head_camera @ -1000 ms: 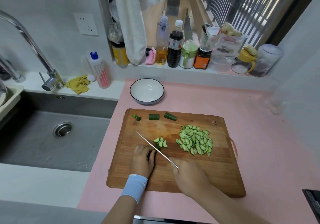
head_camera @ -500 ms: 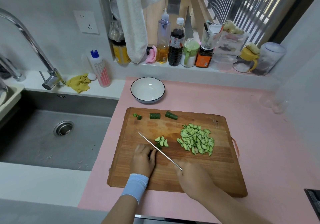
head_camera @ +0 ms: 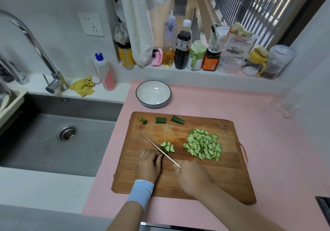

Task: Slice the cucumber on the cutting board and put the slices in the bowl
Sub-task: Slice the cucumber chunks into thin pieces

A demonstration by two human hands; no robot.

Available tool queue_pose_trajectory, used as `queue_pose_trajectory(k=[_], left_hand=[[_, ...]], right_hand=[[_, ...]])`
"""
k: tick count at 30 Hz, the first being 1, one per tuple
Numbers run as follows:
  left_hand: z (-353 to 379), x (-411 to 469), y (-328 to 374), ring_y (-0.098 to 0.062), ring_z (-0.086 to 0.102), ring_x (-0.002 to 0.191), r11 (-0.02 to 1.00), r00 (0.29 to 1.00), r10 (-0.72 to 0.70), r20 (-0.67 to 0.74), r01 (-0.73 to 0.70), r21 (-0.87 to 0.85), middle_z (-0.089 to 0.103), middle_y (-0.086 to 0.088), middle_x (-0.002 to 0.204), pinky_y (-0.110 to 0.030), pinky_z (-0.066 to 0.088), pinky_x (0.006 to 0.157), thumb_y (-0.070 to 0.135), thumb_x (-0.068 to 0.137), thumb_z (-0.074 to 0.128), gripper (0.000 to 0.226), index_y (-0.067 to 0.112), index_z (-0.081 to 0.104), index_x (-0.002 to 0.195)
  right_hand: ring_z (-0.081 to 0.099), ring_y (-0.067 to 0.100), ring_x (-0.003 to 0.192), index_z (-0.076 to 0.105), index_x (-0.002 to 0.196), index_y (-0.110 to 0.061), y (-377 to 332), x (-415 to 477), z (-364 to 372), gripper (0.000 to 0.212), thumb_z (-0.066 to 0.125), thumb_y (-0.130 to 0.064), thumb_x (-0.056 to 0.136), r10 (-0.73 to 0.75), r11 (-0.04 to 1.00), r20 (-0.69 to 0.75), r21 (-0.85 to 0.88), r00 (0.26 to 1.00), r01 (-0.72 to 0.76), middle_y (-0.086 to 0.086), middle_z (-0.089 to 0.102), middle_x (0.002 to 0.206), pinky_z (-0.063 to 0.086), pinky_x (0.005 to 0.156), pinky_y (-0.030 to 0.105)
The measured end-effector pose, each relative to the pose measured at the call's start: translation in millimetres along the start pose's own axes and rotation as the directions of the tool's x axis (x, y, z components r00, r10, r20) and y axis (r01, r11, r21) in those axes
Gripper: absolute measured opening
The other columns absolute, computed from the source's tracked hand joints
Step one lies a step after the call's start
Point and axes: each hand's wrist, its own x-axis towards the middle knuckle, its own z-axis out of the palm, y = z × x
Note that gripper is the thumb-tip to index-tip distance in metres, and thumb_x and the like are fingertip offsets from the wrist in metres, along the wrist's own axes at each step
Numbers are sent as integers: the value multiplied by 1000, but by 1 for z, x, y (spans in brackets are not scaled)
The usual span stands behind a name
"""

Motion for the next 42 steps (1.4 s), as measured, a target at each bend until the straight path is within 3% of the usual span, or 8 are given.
queue_pose_trajectory(k=[4,7,14,18,24,28,32,42], left_hand=[[-1,-1,1,-12,49,78,1000,1000,-8,-2,8,12,60,-1,73,-11,35,76,2,73,81,16,10,67,72],[-2,-1,2,-11,47,77,1000,1000,-9,-10,9,13,59,0,72,-11,34,74,2,72,82,18,10,66,70],[-2,-1,2,-10,47,76,1000,1000,9,-19,-9,27,61,0,71,-11,35,75,-1,70,82,18,10,68,71],[-1,-1,0,-12,49,76,999,1000,12,-9,-12,31,61,0,72,-12,37,75,0,71,82,17,10,68,72],[-1,-1,-1,-10,48,77,1000,1000,15,-13,-14,22,61,0,72,-9,35,78,0,72,82,16,9,70,73],[-2,-1,-1,-11,51,78,1000,1000,17,-12,-17,4,63,2,74,-11,38,78,2,73,83,14,10,71,74],[-2,-1,0,-12,51,78,1000,1000,4,-13,-4,0,62,2,75,-12,39,77,4,74,82,14,11,70,75],[-3,-3,1,-12,50,79,1000,1000,8,-7,-8,5,59,1,76,-12,38,77,3,76,79,14,10,67,75]], right_hand=[[65,26,88,61,125,-39,7,-7,3,32,39,-40,101,-27,1000,-34,-11,999,27,1,72,93,48,72,33],[63,21,81,59,130,-42,16,-13,1,35,39,-38,101,-51,999,-39,11,998,52,-3,70,87,46,69,31],[49,14,73,63,124,-38,28,-24,0,31,40,-37,103,-77,997,-68,18,995,78,-12,51,76,38,64,30],[48,14,68,65,116,-31,27,-23,-1,28,41,-35,103,-62,998,-68,15,996,63,-13,45,65,28,50,19],[53,17,70,66,114,-31,20,-17,-2,27,41,-34,102,-40,999,-15,14,999,40,-12,48,67,36,62,28],[60,23,74,64,105,-27,7,-5,-2,25,41,-33,102,-22,1000,10,4,1000,22,-4,63,74,45,64,32],[61,24,71,62,95,-26,0,3,-3,23,40,-31,101,-18,1000,19,1,1000,18,-2,65,75,45,61,33],[62,27,79,63,104,-27,0,1,-3,25,40,-33,102,-33,999,9,-17,999,33,-1,66,80,44,64,33]])
